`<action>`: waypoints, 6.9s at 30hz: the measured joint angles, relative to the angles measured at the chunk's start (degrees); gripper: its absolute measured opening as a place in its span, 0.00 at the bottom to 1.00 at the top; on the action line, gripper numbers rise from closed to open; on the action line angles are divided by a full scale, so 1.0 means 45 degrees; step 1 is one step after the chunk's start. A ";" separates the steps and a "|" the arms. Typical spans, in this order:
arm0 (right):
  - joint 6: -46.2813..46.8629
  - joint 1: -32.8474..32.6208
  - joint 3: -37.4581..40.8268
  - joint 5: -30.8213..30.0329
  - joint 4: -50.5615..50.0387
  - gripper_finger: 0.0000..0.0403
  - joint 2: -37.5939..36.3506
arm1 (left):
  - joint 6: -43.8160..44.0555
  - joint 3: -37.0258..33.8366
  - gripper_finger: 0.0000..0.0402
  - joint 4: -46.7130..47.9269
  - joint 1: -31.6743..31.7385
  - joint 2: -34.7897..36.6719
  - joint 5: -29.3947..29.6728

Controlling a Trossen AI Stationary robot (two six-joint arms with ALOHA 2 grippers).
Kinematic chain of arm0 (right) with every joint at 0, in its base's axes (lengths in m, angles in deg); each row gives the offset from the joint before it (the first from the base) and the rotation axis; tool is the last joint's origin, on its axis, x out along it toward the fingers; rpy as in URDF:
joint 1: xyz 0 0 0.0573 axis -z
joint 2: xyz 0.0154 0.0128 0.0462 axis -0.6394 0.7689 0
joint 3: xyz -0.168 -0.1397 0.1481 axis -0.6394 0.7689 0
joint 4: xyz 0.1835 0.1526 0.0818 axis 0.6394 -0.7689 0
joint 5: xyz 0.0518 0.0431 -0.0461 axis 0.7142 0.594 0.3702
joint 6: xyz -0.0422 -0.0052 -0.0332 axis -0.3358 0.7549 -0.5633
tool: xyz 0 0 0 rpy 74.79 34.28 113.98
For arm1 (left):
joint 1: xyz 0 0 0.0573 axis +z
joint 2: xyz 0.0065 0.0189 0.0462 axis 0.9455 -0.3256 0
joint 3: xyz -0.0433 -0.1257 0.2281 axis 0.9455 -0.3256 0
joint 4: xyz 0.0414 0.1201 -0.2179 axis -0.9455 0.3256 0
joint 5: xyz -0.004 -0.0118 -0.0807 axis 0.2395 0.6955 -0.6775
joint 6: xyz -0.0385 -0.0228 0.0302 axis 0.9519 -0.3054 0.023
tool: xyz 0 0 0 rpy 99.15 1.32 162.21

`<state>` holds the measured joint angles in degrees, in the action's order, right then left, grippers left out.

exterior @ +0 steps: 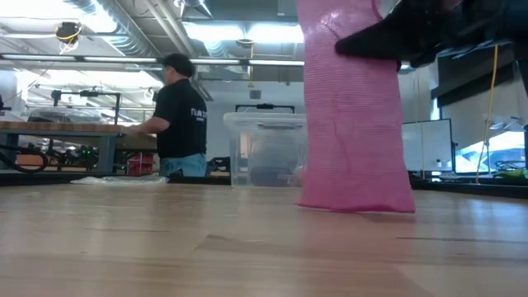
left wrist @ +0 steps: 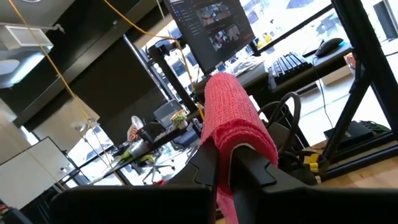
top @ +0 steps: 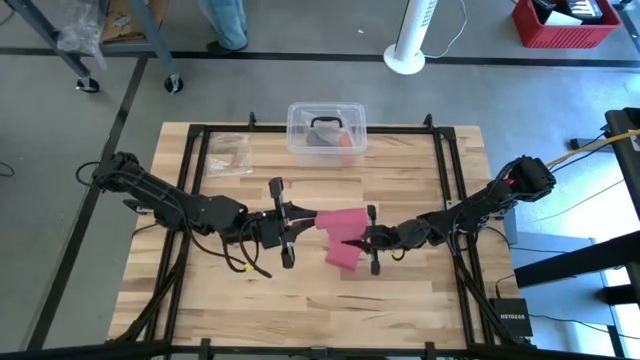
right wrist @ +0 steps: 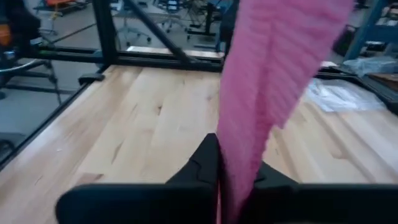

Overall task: Roll bandage
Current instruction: Roll the pink bandage

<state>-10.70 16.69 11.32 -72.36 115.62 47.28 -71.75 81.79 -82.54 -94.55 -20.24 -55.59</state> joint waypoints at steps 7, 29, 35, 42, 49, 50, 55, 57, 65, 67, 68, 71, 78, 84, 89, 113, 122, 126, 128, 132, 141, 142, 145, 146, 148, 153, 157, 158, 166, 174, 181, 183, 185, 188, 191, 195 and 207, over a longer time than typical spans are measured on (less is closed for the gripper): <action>-0.1178 -0.1461 -0.0852 0.0131 -0.0471 0.02 0.0000 | -0.1704 0.0000 0.04 -0.1417 0.0212 0.0127 0.1403; -0.6543 -0.6059 -0.9510 -0.3744 -0.9178 0.01 -0.0043 | -0.2275 -0.0019 0.01 0.1027 0.1938 -0.1052 0.0711; -0.7924 -0.6049 -1.1198 -0.4601 -0.9845 0.01 -0.0044 | -0.1914 -0.0024 0.01 0.0520 0.1783 -0.2433 -0.0131; -1.0592 -0.5964 -1.3247 -0.7374 -1.0100 0.01 -0.0046 | -0.1732 -0.0024 0.02 -0.0003 0.1301 -0.3641 -0.1077; -1.1745 -0.5220 -1.3992 -0.8357 -1.0361 0.01 -0.0769 | -0.1822 -0.0024 0.02 -0.0168 0.0742 -0.3787 -0.1562; -1.1665 -0.5036 -1.3998 -0.8402 -1.0616 0.01 -0.0940 | -0.1905 -0.0024 0.02 -0.0233 0.0663 -0.3787 -0.1564; -1.0005 -0.3581 -1.3998 -0.8319 -1.3033 0.01 -0.1770 | -0.2302 -0.0024 0.01 -0.0732 0.0295 -0.3796 -0.2198; -0.8835 -0.2796 -1.3998 -0.7830 -1.4284 0.01 -0.2078 | -0.2626 -0.0019 0.01 -0.0906 0.0136 -0.3796 -0.2329; -0.5494 0.0624 -1.2480 -0.4888 -1.5977 0.01 -0.2906 | -0.3563 0.0288 0.01 -0.1370 -0.0448 -0.3796 -0.2357; -0.4878 0.1329 -1.1790 -0.4179 -1.5950 0.01 -0.2969 | -0.3601 0.0468 0.02 -0.1296 -0.0580 -0.3776 -0.2365; -0.4534 0.1644 -1.1418 -0.3849 -1.5960 0.01 -0.2987 | -0.3605 0.0499 0.02 -0.1298 -0.0640 -0.3772 -0.2365; -0.3438 0.2413 -1.0209 -0.2761 -1.5774 0.01 -0.2987 | -0.3605 0.0611 0.02 -0.1261 -0.0723 -0.3772 -0.2262; -0.1190 0.3456 -0.7034 -0.0382 -1.4517 0.01 -0.2987 | -0.3654 0.0622 0.02 -0.0924 -0.0653 -0.3772 -0.0218; 0.1176 0.3983 -0.5020 0.0100 -1.3653 0.06 -0.2948 | -0.3244 0.0622 0.02 0.0383 -0.0234 -0.3772 -0.0024; 0.2149 0.4169 -0.4420 0.0611 -1.3887 0.29 -0.2939 | -0.1895 0.0627 0.02 0.1880 0.0265 -0.3772 -0.0046; 0.5226 0.4735 -0.5358 -0.0363 -1.6475 0.71 -0.3492 | 0.7129 -0.0097 0.03 0.4643 0.2889 -0.3811 -0.6818; 0.5080 0.4802 -0.5970 0.2418 -1.8679 0.71 -0.3478 | 1.2456 -0.0102 0.03 0.5994 0.3753 -0.3777 -1.1925; 0.5411 0.4797 -0.6949 0.4392 -2.0017 0.71 -0.3478 | 1.2530 -0.0102 0.03 0.6569 0.3747 -0.3772 -1.1912; 0.5418 0.4797 -0.7392 0.4771 -1.9752 0.71 -0.3486 | 1.2673 -0.0102 0.03 0.6638 0.3816 -0.3772 -1.1539; 0.5066 0.4798 -0.7612 0.3947 -1.8638 0.71 -0.3466 | 1.2744 -0.0102 0.03 0.6720 0.3949 -0.3772 -1.1192; 0.5886 0.5113 -0.7616 0.8937 -2.2375 0.71 -0.3496 | 1.2744 -0.0107 0.03 0.7502 0.3920 -0.3770 -1.1174; 0.5984 0.5114 -0.7610 0.8682 -2.2535 0.71 -0.3572 | 1.2758 -0.0107 0.03 0.7583 0.3933 -0.3772 -1.1163; 0.6081 0.5122 -0.7616 0.7058 -2.2569 0.71 -0.3701 | 1.2824 -0.0107 0.03 0.7758 0.4006 -0.3767 -1.0728; 0.6084 0.5133 -0.7616 0.6564 -2.2614 0.71 -0.3696 | 1.2995 -0.0107 0.03 0.8008 0.4024 -0.3758 -1.0392; 0.5945 0.5137 -0.7606 0.5374 -2.2757 0.71 -0.3701 | 1.3151 -0.0107 0.03 0.8744 0.4161 -0.3758 -0.9632; 0.5442 0.4986 -0.7611 0.3050 -2.2726 0.71 -0.3664 | 1.3392 -0.0117 0.03 0.9182 0.4312 -0.3757 -1.0116; 0.4544 0.4171 -0.7611 0.3281 -2.2558 0.71 -0.3648 | 1.2297 -0.0121 0.03 0.6764 0.3708 -0.3188 -1.2229; 0.4471 0.3877 -0.7611 0.3284 -2.2474 0.71 -0.3648 | 1.1985 -0.0103 0.03 0.6215 0.3575 -0.2936 -1.2504; 0.4667 0.0810 -0.7597 0.2335 -2.1057 0.71 -0.4014 | 1.1543 0.0073 0.03 0.5531 0.3596 -0.0611 -0.8200; 0.6167 -0.2632 -0.7145 -0.3118 -2.0306 0.71 -0.4208 | 1.1581 0.0073 0.03 0.3276 0.3737 0.0023 -0.6958; 0.6637 -0.2799 -0.5254 -0.4686 -1.9040 0.71 -0.4015 | 1.0629 0.0078 0.03 0.3153 0.3813 0.0016 -0.6898; 0.6038 -0.2799 -0.4244 -0.5462 -1.7628 0.71 -0.4320 | 1.0617 0.0080 0.03 0.2913 0.3830 0.0016 -0.6996; 0.5322 -0.2789 -0.3115 -0.5951 -1.5695 0.71 -0.4776 | 1.0514 0.0083 0.03 0.2908 0.3803 0.0016 -0.7090; 0.4084 -0.2789 -0.1520 -0.6507 -1.2591 0.71 -0.5140 | 1.0330 0.0078 0.03 0.2912 0.3864 0.0016 -0.6984; 0.2720 -0.2789 -0.0518 -0.7390 -0.9928 0.71 -0.5264 | 1.0088 0.0081 0.03 0.2903 0.3866 0.0016 -0.6962; 0.1597 -0.2789 -0.0282 -0.7565 -0.8649 0.71 -0.5189 | 0.9999 0.0082 0.03 0.2829 0.3818 0.0016 -0.7058; 0.0019 -0.1361 -0.0287 -0.5905 -0.6272 0.63 -0.5115 | 0.9427 0.0078 0.03 0.2291 0.3827 0.0016 -0.7019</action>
<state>-10.62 10.56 10.03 -98.93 87.40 24.26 -29.32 82.14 -72.23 -77.33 -20.16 -87.17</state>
